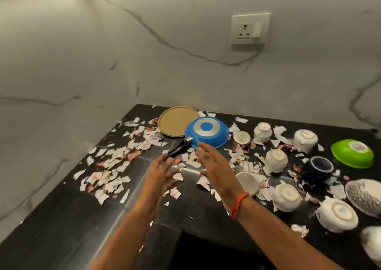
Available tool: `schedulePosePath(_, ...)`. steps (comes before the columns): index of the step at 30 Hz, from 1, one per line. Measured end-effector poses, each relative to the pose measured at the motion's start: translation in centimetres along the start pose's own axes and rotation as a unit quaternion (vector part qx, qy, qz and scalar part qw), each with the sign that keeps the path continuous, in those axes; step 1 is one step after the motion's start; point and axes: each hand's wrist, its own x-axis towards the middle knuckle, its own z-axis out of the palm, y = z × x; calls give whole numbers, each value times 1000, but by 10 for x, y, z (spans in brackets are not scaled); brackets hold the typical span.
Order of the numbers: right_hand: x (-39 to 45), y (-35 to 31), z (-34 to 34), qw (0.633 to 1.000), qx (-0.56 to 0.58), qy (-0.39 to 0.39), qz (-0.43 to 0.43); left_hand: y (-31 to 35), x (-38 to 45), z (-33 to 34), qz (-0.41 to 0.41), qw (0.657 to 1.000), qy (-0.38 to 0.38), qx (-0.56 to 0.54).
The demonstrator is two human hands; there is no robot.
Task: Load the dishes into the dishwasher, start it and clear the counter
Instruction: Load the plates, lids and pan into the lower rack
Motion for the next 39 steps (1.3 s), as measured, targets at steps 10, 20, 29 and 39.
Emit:
schedulePosePath(10, 8, -21, 27, 994, -45, 95, -5, 14, 197, -34, -109, 993, -39, -15)
schedulePosePath(20, -5, -11, 36, 985, -85, 149, 34, -1, 302, -23, -153, 986, -12, -69)
schedulePosePath(29, -22, -5, 43, 978, -101, 173, 54, 1, 334, -16, -96, 994, 42, 34)
schedulePosePath(39, -38, 6, 59, 982, -88, 152, 72, 15, 329, -90, 78, 956, 105, 264)
